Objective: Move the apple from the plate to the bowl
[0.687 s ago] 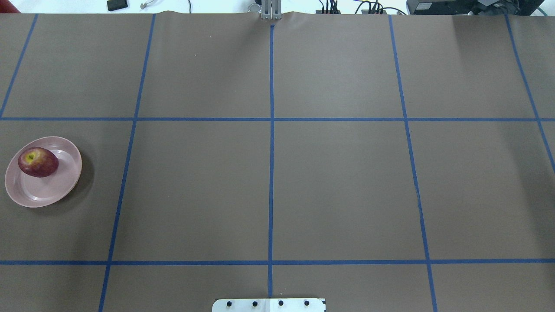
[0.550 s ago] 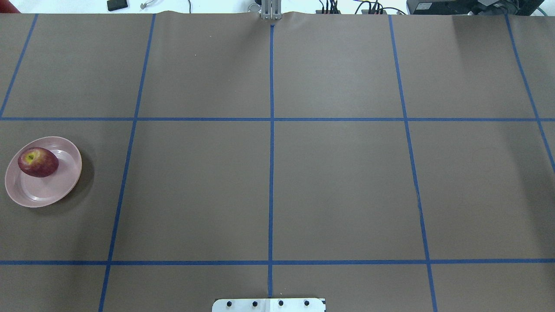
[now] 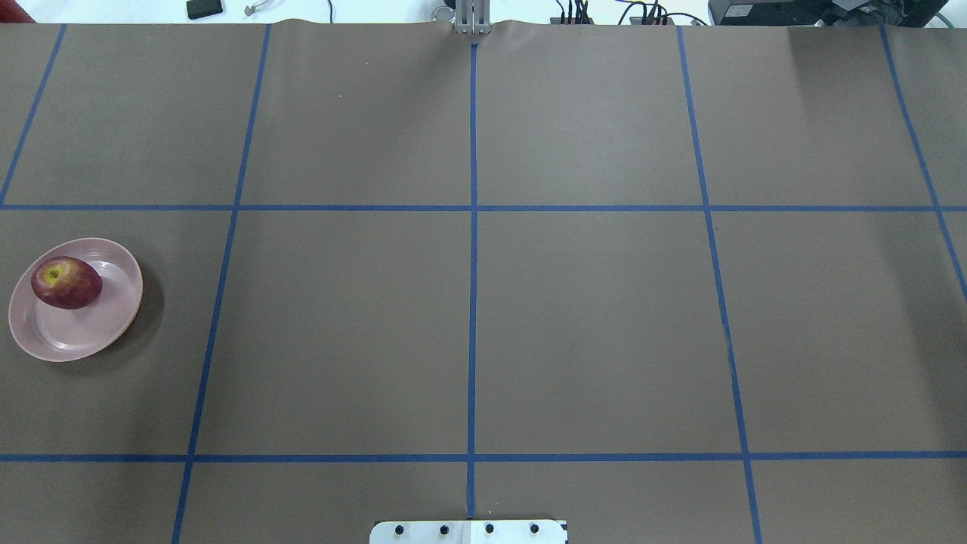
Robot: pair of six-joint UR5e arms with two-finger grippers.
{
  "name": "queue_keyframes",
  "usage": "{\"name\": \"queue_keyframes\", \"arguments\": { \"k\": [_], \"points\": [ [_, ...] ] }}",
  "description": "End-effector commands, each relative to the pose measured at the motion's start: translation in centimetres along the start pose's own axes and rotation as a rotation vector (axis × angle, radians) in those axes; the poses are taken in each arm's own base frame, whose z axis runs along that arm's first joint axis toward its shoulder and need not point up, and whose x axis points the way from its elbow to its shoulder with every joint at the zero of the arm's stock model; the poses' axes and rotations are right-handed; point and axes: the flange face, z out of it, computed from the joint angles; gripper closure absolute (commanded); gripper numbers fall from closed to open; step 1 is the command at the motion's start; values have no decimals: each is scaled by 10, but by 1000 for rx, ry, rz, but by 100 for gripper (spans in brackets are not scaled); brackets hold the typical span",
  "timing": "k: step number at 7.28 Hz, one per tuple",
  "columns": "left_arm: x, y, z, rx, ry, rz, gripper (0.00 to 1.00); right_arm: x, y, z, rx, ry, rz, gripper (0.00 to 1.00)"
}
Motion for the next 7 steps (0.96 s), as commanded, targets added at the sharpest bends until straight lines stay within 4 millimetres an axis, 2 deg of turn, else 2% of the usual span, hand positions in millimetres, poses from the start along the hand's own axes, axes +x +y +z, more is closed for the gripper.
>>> {"name": "queue_keyframes", "arguments": {
  "k": [1,2,3,4,6,7],
  "points": [
    [-1,0,1,-2,2,-1,2,8,10,10,-18,-2,4,0],
    [-1,0,1,-2,2,-1,2,25,20,28,-4,0,-29,0],
    [-1,1,1,-3,2,-2,2,51,34,54,22,2,-50,0],
    [-2,1,2,-3,2,-2,2,69,47,69,20,-8,-35,0],
    [-2,1,2,-4,2,-3,2,99,71,84,0,-58,-19,0],
    [-2,1,2,-4,2,-3,2,105,75,91,-15,-61,0,0]
  ]
}}
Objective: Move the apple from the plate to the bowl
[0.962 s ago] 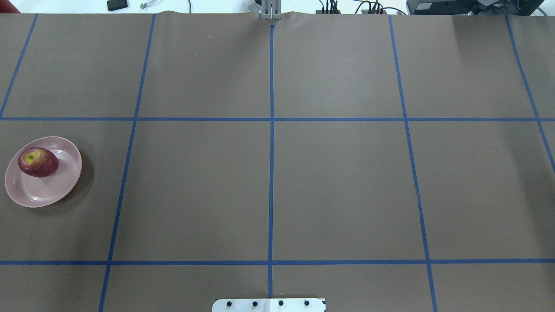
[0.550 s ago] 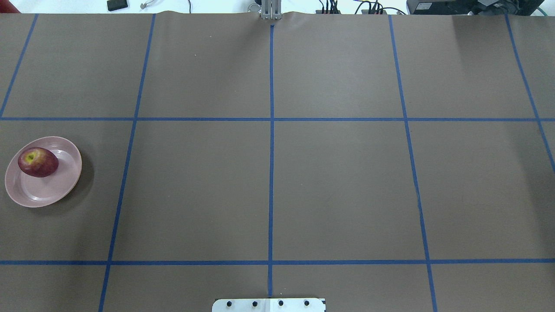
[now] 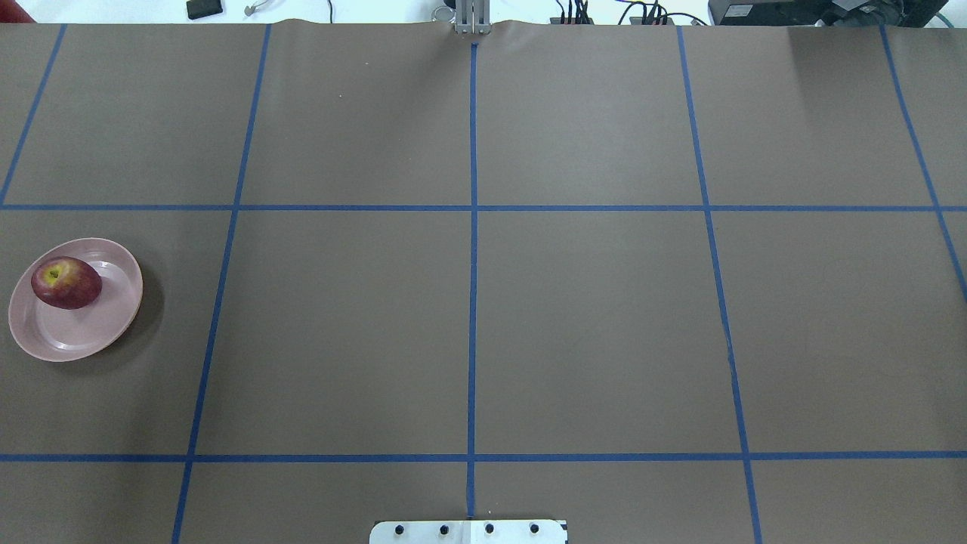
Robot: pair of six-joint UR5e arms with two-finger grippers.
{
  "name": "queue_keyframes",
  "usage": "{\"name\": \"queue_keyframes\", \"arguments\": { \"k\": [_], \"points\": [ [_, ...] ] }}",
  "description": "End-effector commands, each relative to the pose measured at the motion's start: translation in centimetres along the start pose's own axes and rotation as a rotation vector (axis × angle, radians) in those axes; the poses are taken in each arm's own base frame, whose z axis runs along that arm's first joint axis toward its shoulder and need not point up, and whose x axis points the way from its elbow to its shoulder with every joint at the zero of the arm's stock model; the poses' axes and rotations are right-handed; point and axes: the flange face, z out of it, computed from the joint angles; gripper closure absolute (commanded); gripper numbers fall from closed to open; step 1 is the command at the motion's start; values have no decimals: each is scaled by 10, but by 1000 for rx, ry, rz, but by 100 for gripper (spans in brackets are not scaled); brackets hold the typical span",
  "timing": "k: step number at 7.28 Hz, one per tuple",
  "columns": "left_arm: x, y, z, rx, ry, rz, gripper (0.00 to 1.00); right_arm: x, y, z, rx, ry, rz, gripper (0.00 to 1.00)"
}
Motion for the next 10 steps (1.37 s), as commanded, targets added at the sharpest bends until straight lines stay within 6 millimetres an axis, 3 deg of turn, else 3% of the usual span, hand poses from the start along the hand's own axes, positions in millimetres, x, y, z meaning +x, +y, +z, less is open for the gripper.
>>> {"name": "queue_keyframes", "arguments": {
  "k": [1,2,3,4,5,6,8,10],
  "points": [
    [0,0,0,0,0,-1,2,19,15,18,-32,-21,38,1],
    [0,0,0,0,0,-1,2,23,16,21,-41,-16,47,4],
    [-1,0,1,-1,0,-2,2,25,16,23,-47,-11,53,30],
    [-1,0,1,-2,1,-3,2,30,16,27,-58,-3,61,78],
    [-1,1,1,-3,1,-4,2,32,15,27,-61,2,62,92],
    [-1,1,1,-3,1,-4,2,33,16,29,-64,7,64,99],
    [-1,1,1,-2,1,-3,2,28,7,22,-49,9,51,100],
    [-1,0,1,-1,0,-2,2,10,-36,-3,2,7,29,100]
  ]
}}
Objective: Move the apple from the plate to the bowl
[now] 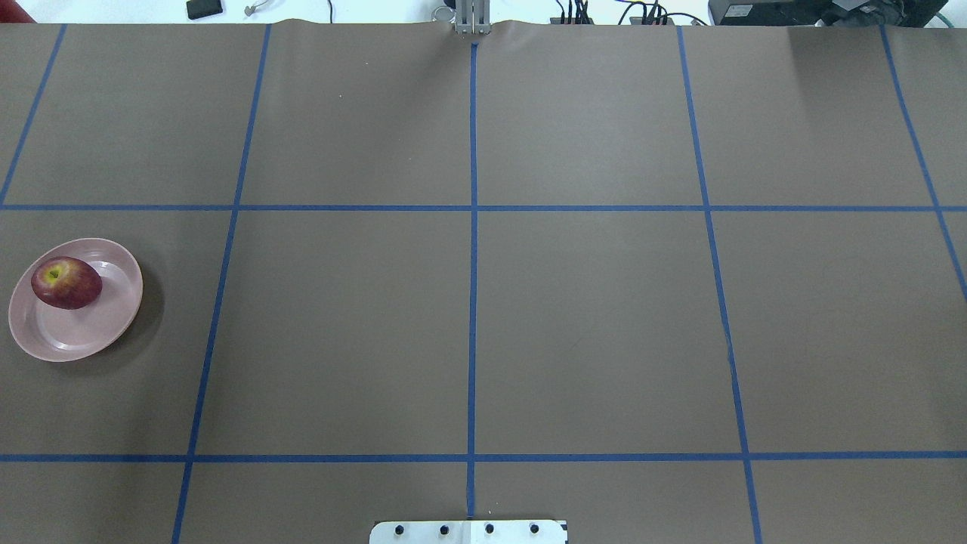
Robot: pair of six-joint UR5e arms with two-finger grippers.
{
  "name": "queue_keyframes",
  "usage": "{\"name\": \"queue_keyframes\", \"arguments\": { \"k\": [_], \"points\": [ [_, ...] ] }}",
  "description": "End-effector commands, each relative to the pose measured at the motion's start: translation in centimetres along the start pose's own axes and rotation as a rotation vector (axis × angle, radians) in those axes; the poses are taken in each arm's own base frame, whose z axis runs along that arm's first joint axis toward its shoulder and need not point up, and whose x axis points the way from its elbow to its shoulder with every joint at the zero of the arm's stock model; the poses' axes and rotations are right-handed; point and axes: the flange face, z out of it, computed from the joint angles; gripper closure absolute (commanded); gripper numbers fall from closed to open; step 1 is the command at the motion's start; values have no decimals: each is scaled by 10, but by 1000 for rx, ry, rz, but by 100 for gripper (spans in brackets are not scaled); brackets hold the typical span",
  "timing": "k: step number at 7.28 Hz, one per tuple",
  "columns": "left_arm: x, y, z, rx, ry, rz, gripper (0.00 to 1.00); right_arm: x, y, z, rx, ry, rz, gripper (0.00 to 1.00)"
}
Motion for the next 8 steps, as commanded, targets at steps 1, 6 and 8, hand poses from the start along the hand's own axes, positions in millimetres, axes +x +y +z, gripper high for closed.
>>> {"name": "queue_keyframes", "arguments": {
  "k": [1,6,8],
  "points": [
    [0,0,0,1,0,1,2,-29,-36,-31,65,-31,32,100],
    [0,0,0,1,0,1,2,-275,-143,-65,55,-257,194,100],
    [0,1,1,-4,1,-2,2,-415,-163,-66,21,-279,317,100]
  ]
}}
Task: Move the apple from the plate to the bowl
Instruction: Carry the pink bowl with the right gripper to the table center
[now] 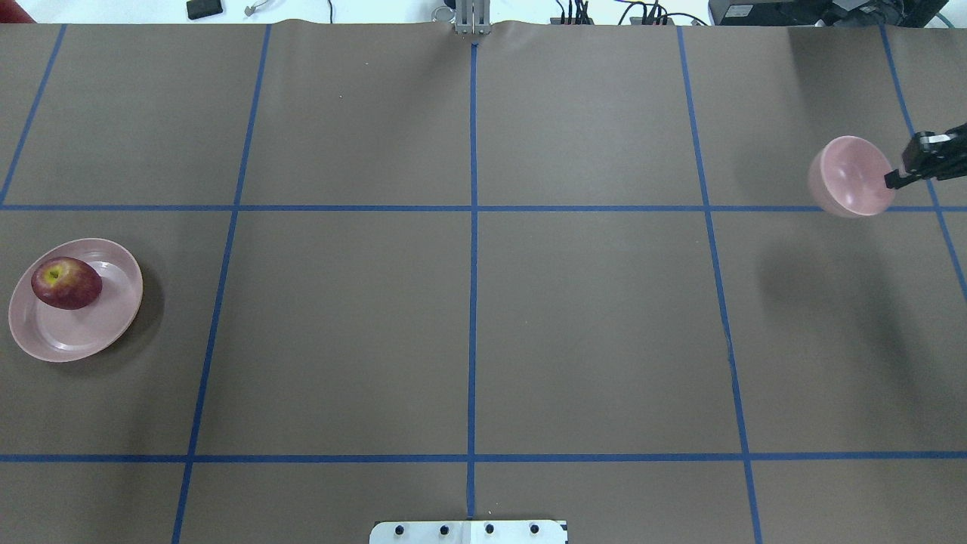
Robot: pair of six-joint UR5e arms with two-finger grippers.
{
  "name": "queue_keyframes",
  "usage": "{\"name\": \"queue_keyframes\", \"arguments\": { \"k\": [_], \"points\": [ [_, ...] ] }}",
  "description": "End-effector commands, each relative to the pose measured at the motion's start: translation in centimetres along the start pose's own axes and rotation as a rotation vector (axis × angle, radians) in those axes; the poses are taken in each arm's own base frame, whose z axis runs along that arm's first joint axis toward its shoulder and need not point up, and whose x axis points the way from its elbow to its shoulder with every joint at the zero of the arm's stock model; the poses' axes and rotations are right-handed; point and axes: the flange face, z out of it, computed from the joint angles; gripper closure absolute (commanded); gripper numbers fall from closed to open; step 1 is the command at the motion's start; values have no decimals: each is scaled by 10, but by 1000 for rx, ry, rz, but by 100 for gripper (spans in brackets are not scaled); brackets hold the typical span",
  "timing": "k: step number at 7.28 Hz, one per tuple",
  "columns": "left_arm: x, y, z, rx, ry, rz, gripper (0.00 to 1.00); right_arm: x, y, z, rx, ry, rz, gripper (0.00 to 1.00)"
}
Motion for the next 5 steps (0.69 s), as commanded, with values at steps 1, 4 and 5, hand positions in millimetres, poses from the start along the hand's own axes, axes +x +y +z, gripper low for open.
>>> {"name": "queue_keyframes", "arguments": {
  "k": [1,4,5],
  "points": [
    [-1,0,0,-1,0,-3,2,-149,22,46,5,-5,137,100],
    [-1,1,0,-2,0,-4,2,-347,98,158,16,-9,310,100],
    [-1,1,1,-4,1,-5,2,-395,131,185,29,-20,338,100]
  ]
}}
